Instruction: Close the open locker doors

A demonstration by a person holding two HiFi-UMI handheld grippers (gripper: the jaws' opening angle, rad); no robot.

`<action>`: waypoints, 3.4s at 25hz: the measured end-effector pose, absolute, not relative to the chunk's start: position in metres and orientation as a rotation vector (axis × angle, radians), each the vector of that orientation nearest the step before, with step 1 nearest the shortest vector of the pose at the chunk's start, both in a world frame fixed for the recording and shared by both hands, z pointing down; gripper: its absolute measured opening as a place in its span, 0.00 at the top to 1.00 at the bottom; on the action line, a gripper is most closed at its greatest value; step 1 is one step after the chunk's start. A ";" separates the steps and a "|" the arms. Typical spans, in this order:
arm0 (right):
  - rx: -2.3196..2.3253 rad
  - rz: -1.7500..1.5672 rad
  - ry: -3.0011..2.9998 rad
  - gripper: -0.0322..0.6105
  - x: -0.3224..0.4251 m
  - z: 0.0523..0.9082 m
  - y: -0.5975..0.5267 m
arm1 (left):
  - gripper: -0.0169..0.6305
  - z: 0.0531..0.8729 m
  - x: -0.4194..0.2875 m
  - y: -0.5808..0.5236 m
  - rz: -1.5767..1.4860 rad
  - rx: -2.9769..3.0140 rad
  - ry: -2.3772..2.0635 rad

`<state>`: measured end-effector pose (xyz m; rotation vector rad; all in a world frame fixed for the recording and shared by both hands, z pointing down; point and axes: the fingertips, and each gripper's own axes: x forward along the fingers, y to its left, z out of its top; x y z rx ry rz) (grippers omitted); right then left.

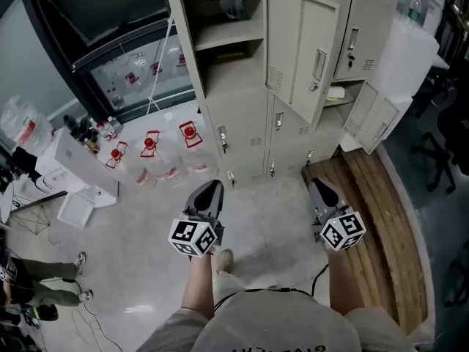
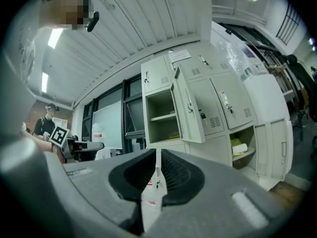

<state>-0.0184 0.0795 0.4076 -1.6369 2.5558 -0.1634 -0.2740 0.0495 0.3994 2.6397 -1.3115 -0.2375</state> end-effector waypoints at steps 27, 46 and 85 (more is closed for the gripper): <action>-2.087 -0.074 2.183 0.46 0.033 0.354 -0.161 | 0.95 0.423 -0.372 -0.101 -0.130 2.676 -1.148; -2.163 0.049 2.142 0.51 -0.017 0.333 -0.142 | 0.95 0.429 -0.383 -0.149 -0.143 2.737 -0.967; -2.000 0.264 2.391 0.73 -0.206 0.318 -0.174 | 0.95 0.405 -0.439 -0.222 -0.211 2.717 -1.100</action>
